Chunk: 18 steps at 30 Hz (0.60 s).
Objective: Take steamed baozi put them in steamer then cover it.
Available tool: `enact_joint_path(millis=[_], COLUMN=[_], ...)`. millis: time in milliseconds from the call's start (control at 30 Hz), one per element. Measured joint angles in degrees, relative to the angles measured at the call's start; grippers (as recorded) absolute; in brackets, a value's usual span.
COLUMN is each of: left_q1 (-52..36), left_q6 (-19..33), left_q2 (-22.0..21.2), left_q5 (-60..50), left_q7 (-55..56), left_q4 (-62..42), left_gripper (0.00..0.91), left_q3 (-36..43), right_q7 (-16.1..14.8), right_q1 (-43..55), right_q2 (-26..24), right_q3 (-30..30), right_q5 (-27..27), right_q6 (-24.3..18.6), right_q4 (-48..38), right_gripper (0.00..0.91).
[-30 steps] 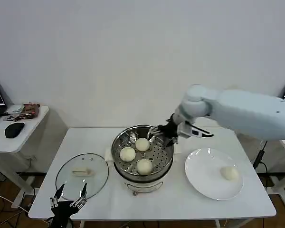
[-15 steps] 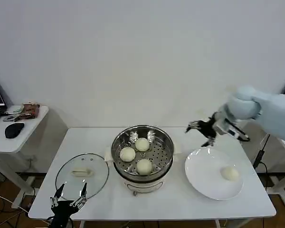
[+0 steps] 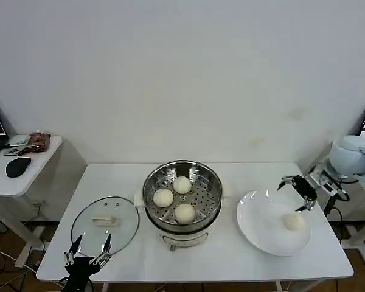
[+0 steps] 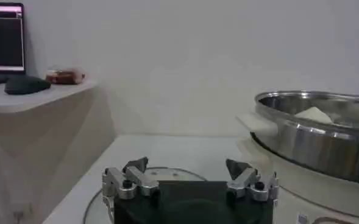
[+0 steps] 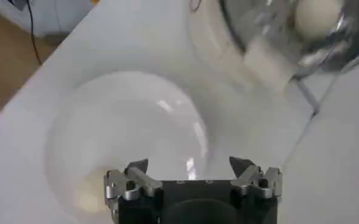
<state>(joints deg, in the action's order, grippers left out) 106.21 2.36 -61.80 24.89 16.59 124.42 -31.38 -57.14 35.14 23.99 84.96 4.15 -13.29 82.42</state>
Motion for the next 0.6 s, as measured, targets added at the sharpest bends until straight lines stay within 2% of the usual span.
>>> enact_joint_path(millis=[600], left_q1=[-0.3], left_q6=[-0.2], left_q2=[-0.2], left_q5=[0.1], left_q7=[0.1], left_q4=[0.1], left_gripper=[0.907], left_q3=[-0.4], right_q7=[-1.4], right_q1=[-16.7], right_q2=[0.0], right_q3=[-11.8], right_q5=[-3.8], right_q6=[-1.5], right_q4=[-10.0], right_gripper=[0.907])
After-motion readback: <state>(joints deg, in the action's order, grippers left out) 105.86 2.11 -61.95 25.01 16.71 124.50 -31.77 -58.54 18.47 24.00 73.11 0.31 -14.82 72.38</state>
